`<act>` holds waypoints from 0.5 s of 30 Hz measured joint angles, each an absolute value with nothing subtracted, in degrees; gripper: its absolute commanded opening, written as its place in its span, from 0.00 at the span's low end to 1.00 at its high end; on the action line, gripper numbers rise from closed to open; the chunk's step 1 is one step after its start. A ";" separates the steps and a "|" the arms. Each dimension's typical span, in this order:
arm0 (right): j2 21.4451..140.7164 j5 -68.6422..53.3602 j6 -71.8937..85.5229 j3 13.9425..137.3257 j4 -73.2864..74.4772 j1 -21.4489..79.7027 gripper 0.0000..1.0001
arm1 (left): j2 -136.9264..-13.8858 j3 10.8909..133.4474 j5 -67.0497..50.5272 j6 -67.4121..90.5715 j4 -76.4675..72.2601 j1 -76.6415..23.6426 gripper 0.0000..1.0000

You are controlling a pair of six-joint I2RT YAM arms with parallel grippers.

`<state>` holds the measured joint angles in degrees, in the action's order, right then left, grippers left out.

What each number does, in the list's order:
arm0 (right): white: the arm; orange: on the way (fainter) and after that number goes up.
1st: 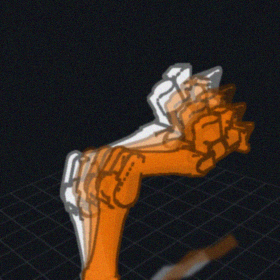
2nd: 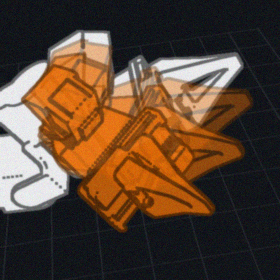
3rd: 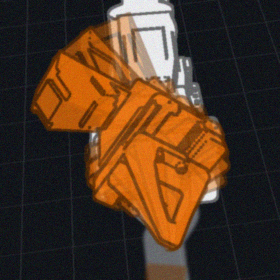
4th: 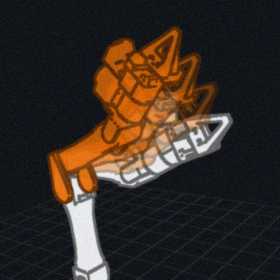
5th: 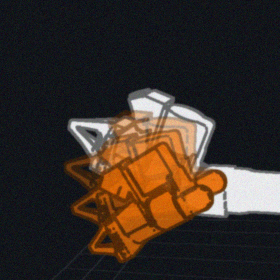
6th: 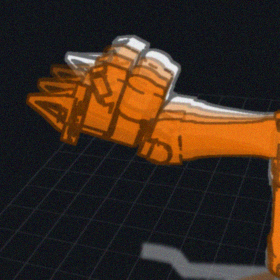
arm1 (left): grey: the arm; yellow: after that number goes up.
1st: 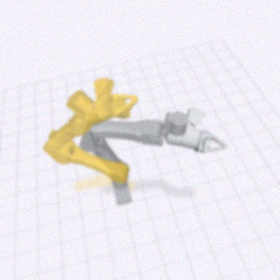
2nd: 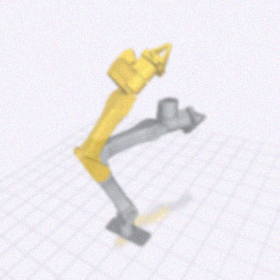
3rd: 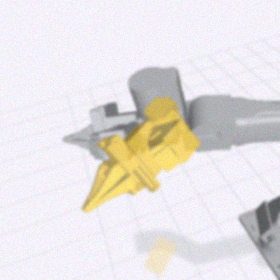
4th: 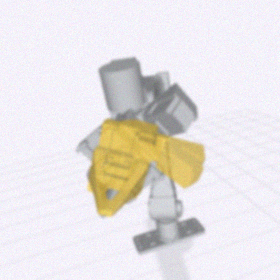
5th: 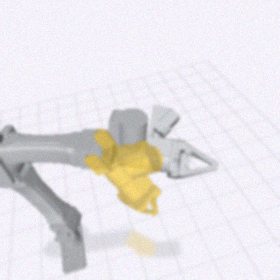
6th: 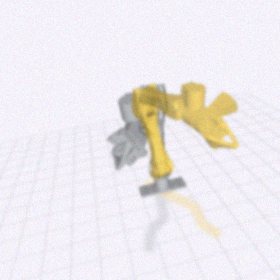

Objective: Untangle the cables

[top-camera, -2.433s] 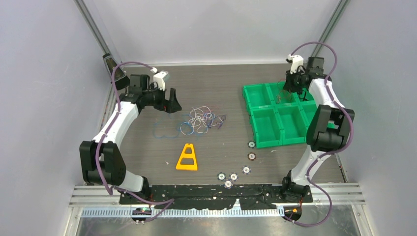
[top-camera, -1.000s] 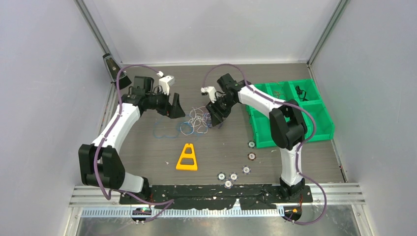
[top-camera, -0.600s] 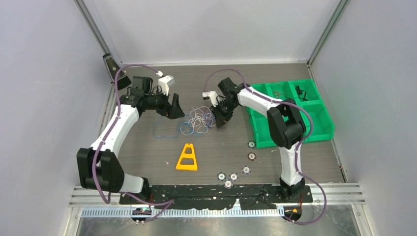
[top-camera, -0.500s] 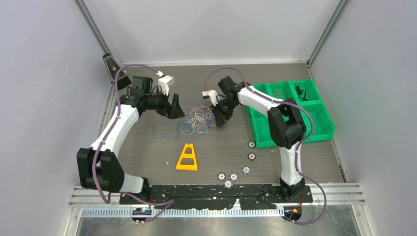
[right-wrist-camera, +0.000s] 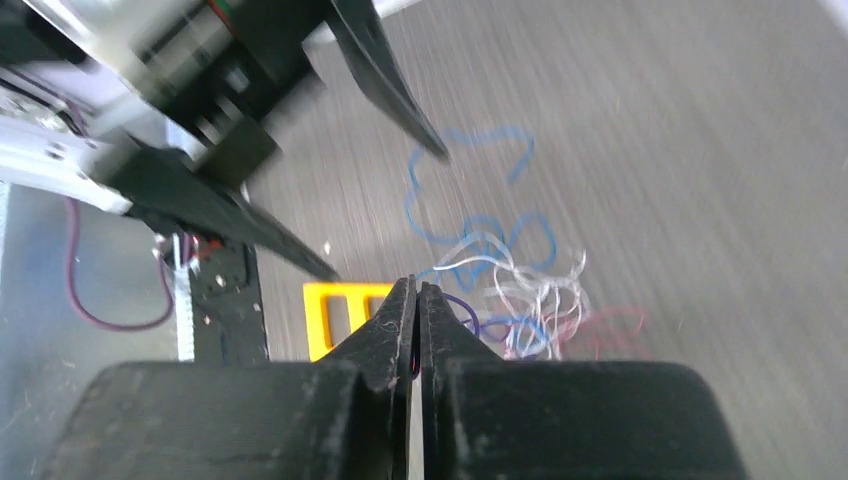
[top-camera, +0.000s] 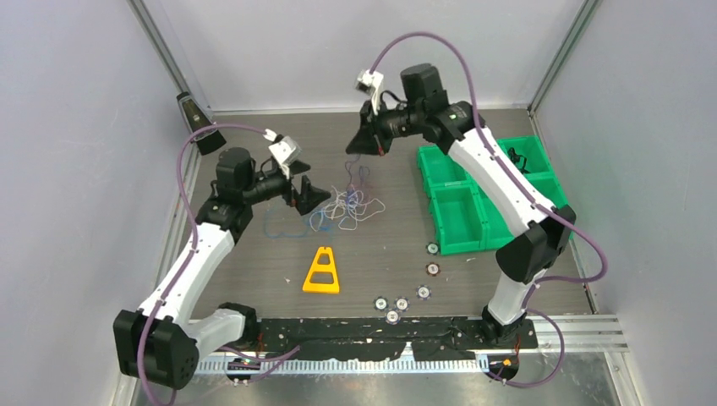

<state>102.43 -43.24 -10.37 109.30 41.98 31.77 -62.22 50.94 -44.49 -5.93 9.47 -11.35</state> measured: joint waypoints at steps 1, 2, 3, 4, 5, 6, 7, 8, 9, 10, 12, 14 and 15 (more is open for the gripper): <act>101.51 -44.36 -8.82 111.22 40.77 31.83 0.05 | -62.22 50.94 -44.07 -5.76 6.39 -12.93 1.00; 100.92 -45.21 -7.49 112.71 39.75 31.97 0.06 | -62.33 50.96 -43.35 -5.19 3.38 -14.63 1.00; 100.62 -45.82 -6.39 113.82 38.85 32.08 0.05 | -62.59 51.13 -42.54 -4.84 0.84 -16.19 1.00; 100.40 -46.50 -4.86 115.07 37.85 32.23 0.06 | -63.13 51.59 -41.54 -4.40 -1.43 -17.58 1.00; 100.38 -47.11 -3.40 116.11 36.82 32.40 0.06 | -63.81 52.14 -40.69 -3.84 -3.18 -18.61 0.98; 100.40 -47.64 -1.76 116.99 35.79 32.62 0.05 | -64.79 52.90 -39.77 -3.31 -5.04 -19.66 0.92; 100.49 -48.10 0.12 117.75 34.63 32.86 0.05 | -66.30 54.02 -38.61 -2.85 -7.49 -20.80 0.85; 100.55 -48.42 1.74 118.26 33.71 32.97 0.05 | -67.51 54.72 -37.87 -2.48 -8.99 -21.34 0.78; 100.66 -48.75 3.22 118.83 32.80 33.06 0.05 | -68.93 55.44 -37.12 -2.04 -10.39 -21.93 0.71; 100.99 -48.97 5.43 120.09 31.64 33.19 0.05 | -70.46 56.10 -36.51 -1.37 -11.60 -22.33 0.67; 101.95 -49.15 8.25 123.09 30.09 33.28 0.05 | -73.28 56.45 -35.59 0.03 -13.26 -22.65 0.64; 102.94 -48.99 10.76 126.98 28.71 33.23 0.05 | -75.05 54.98 -34.85 0.95 -14.20 -22.35 0.58; 103.15 -48.88 11.60 128.40 28.16 33.04 0.05 | -75.29 53.49 -34.52 1.32 -14.33 -21.98 0.53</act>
